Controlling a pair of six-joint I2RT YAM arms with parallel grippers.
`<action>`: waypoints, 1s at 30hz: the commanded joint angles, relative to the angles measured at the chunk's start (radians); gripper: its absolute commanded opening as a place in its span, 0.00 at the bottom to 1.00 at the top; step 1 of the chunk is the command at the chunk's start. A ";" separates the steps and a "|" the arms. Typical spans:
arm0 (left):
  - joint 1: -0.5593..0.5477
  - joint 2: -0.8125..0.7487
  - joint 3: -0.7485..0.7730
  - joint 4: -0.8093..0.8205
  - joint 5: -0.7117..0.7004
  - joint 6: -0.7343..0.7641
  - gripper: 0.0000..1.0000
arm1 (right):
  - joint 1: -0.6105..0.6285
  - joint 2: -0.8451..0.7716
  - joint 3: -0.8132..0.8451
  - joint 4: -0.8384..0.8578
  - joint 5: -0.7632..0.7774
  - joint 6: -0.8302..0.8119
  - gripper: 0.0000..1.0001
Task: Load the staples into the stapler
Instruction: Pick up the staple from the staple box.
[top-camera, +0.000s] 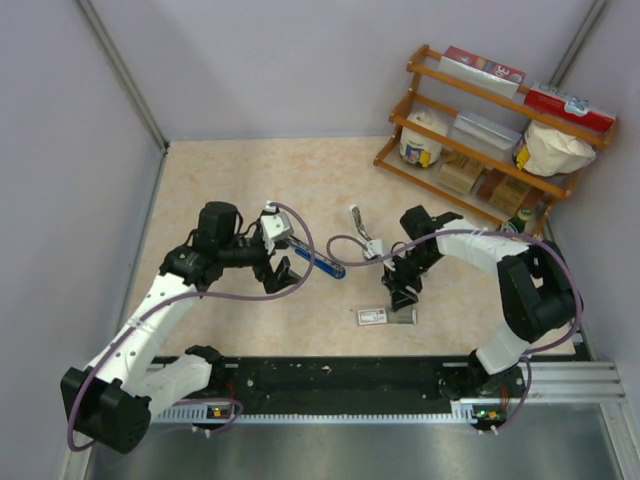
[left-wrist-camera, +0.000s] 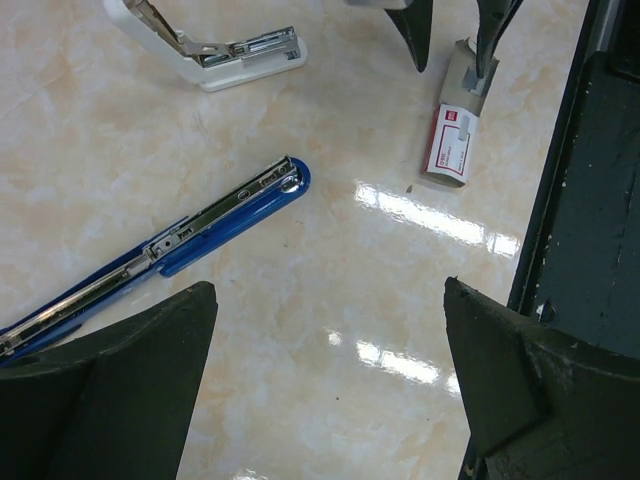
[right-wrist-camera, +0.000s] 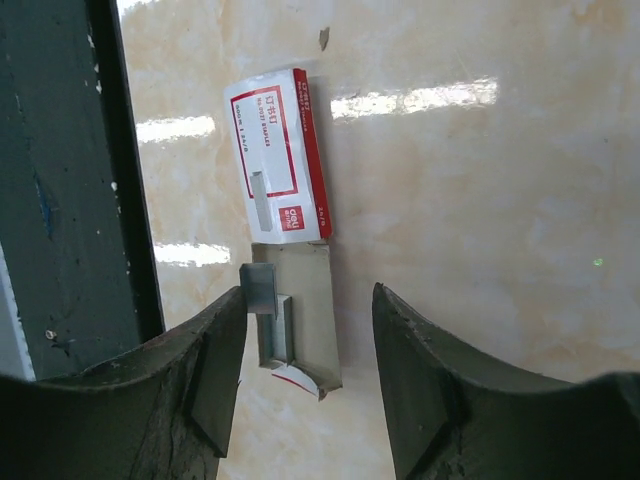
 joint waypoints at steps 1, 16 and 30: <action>-0.027 -0.019 0.015 0.046 0.028 0.099 0.99 | -0.058 -0.056 0.073 -0.053 -0.128 -0.018 0.53; -0.382 0.184 0.153 0.233 -0.243 0.532 0.99 | -0.130 0.077 0.300 -0.481 -0.445 -0.133 0.52; -0.653 0.386 0.213 0.186 -0.435 0.613 0.78 | -0.130 0.141 0.320 -0.552 -0.518 -0.179 0.51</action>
